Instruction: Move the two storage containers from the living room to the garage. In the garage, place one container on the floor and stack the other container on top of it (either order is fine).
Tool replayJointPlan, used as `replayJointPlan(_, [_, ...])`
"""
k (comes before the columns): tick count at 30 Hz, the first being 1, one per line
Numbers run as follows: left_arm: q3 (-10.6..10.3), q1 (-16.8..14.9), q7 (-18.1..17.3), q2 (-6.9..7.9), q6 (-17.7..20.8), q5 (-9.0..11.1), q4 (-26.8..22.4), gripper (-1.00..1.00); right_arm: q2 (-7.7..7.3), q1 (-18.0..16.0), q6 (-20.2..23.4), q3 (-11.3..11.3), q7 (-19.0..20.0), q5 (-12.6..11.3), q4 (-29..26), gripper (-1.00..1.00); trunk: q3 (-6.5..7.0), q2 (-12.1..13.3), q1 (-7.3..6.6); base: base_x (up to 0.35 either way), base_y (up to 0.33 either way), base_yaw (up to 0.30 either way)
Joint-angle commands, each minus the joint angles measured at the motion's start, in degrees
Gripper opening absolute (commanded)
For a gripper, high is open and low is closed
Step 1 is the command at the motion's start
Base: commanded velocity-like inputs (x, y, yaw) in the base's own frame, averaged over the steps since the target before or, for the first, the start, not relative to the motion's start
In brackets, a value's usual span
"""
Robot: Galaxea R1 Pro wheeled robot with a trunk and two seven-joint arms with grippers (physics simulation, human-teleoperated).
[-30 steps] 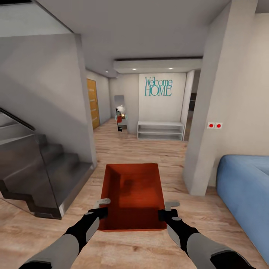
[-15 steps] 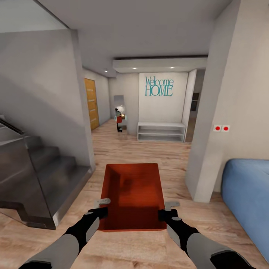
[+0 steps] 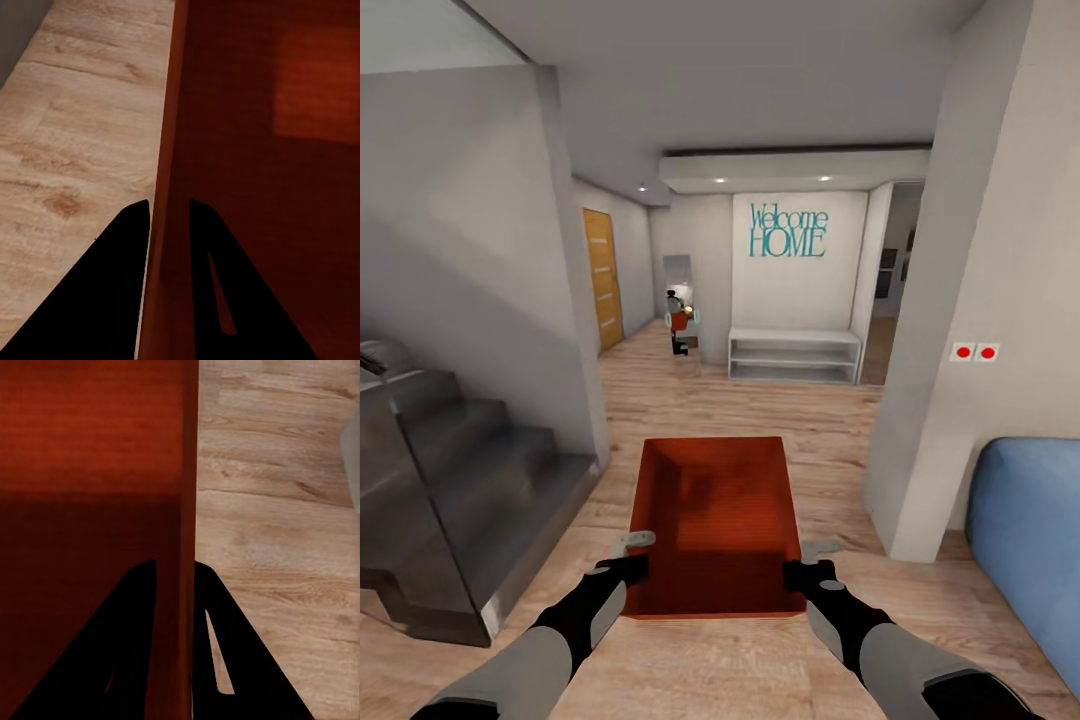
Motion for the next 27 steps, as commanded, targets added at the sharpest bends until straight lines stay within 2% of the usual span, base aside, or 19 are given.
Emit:
replayJointPlan(1, [1.25,-0.05,0.95,0.37,-0.01,-0.91,-2.15,-1.00,-0.33,-0.02,-0.29,-0.52,-0.42,-0.80,0.22,-1.00,-0.09,-0.07,0.04,0.323,0.000,0.000])
replayJointPlan(27, [1.24,-0.05,0.95,0.41,-0.01,-0.91,-2.16,-1.00,-0.33,-0.02,-0.29,-0.52,-0.42,-0.78,0.24,-1.00,-0.09,-0.07,0.04,0.323,0.000,0.000])
